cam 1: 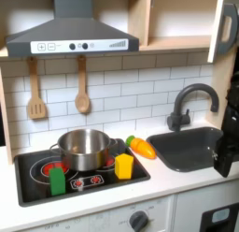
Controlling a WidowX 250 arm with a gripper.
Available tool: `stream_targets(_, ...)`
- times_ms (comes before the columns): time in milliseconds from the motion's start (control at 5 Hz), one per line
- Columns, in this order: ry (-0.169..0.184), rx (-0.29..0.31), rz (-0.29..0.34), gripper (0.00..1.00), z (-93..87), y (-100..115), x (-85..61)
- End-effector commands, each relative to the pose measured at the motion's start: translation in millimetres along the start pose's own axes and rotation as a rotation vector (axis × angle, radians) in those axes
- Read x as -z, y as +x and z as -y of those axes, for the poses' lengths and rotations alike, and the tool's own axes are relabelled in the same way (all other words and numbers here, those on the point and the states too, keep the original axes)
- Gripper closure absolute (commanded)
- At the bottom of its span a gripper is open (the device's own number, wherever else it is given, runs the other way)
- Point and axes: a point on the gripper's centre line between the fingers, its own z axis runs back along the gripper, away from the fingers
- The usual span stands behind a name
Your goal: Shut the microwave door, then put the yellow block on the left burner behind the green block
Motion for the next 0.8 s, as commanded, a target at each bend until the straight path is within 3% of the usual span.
stream_targets(0,0.000,0.002,0.000,0.00,0.2,0.0,0.0)
stream_targets(200,-0.012,0.031,0.027,0.00,-1.8,-0.3,10.8)
stream_targets(600,-0.007,0.006,0.033,0.00,-11.5,6.1,24.0)
